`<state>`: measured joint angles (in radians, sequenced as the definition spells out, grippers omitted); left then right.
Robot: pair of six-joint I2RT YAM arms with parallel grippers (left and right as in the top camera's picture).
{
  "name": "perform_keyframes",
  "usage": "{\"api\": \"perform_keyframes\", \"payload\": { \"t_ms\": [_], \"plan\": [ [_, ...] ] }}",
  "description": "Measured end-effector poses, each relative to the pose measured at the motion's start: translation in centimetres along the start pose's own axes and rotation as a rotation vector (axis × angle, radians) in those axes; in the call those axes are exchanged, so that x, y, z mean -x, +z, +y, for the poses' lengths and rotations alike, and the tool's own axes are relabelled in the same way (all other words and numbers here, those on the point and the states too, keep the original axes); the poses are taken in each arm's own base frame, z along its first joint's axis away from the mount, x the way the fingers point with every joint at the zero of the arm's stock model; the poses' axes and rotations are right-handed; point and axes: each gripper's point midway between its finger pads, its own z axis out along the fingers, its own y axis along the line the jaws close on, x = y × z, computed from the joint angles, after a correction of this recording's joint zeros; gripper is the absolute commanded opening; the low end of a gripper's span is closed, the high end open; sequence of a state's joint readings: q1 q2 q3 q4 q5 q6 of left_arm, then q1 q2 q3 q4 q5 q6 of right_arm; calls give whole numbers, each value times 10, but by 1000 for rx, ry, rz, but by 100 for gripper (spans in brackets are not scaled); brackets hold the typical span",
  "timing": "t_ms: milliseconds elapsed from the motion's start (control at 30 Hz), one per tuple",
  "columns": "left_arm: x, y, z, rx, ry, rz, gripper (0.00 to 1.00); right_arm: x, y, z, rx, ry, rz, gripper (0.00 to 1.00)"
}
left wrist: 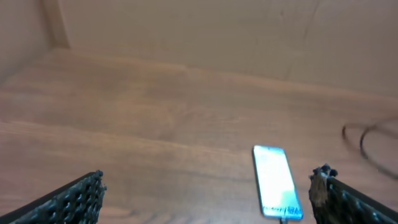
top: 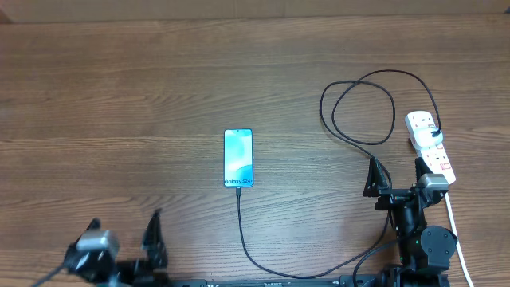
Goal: Plug charger to phone and switch on socket
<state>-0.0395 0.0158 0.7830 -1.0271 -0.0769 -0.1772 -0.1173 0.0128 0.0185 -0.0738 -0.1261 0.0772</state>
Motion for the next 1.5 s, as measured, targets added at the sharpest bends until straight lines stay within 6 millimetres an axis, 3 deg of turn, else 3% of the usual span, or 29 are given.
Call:
{"api": "perform_keyframes", "payload": {
  "t_ms": [233, 567, 667, 933, 1500],
  "plan": [
    [-21, 66, -5, -29, -4, -47, 99, 0, 0, 0, 0, 0, 1, 100],
    [-53, 127, -11, -111, -11, -177, 100, 0, 0, 0, 0, 1, 1, 100],
    [-54, 134, -7, -123, -9, -244, 99, 0, 0, 0, 0, 1, 1, 100],
    [-76, 141, -2, -108, 59, -178, 100, 0, 0, 0, 0, 0, 2, 100],
    [-76, 141, -1, -100, 113, -183, 99, 0, 0, 0, 0, 1, 1, 100]
  ]
}}
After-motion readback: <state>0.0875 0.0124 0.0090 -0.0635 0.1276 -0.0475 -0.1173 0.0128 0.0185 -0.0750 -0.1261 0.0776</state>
